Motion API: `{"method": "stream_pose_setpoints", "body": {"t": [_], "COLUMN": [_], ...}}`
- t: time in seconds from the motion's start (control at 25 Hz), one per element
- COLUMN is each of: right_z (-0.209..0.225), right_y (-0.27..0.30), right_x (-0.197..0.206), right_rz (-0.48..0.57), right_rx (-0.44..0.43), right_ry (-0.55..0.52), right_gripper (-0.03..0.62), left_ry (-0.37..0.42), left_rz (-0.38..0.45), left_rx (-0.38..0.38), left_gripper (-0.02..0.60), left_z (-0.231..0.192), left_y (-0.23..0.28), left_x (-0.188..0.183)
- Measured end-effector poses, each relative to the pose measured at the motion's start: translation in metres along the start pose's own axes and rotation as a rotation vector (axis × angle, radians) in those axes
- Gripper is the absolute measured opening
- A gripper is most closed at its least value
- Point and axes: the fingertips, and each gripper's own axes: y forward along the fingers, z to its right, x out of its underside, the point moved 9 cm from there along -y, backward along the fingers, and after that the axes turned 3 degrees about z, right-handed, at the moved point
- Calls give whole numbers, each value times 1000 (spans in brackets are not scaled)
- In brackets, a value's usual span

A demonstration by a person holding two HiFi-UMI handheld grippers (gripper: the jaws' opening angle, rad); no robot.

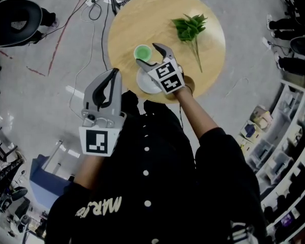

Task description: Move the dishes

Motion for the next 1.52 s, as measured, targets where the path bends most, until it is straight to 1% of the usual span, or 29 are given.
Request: {"method": "stream_pose_setpoints", "body": {"t": [0.12, 0.28, 0.36, 0.44, 0.56, 0.64, 0.72, 0.88, 0.96, 1.04, 1.16, 1.24, 1.36, 1.52], "right_z": [1, 5, 9, 14, 17, 17, 19, 25, 28, 31, 34, 34, 31, 26], "right_y": [-29, -76, -102, -129, -166, -188, -206, -244, -264, -285, -315, -334, -361, -396], "right_x": [-20, -46, -55, -61, -66, -67, -64, -53, -46, -39, -28, -23, -20, -17], "right_rz": [89, 214, 314, 401, 480, 524, 560, 628, 653, 679, 723, 749, 785, 828], "right_rx": [30, 94, 105, 107, 132, 167, 221, 365, 451, 520, 579, 617, 677, 755], "right_ry": [53, 103, 147, 201, 245, 257, 258, 277, 296, 322, 390, 410, 380, 335], "right_gripper": [282, 173, 150, 107, 50, 10, 3, 2, 2, 0, 0, 0, 0, 0], "left_ry": [6, 8, 15, 31, 45, 60, 60, 25, 23, -1, -13, -32, -26, -6], "left_rz": [13, 51, 69, 90, 111, 129, 139, 145, 161, 191, 188, 189, 203, 219], "left_rx": [14, 37, 57, 77, 97, 112, 125, 157, 165, 162, 164, 166, 158, 123], "left_gripper": [3, 3, 3, 3, 3, 3, 3, 3, 3, 3, 3, 3, 3, 3], "left_z": [2, 6, 11, 15, 21, 24, 28, 36, 39, 41, 43, 43, 40, 32], "left_y": [2, 9, 12, 17, 20, 22, 24, 31, 34, 37, 38, 39, 39, 36], "left_x": [-7, -18, -24, -32, -43, -50, -54, -60, -65, -73, -79, -82, -88, -96]}}
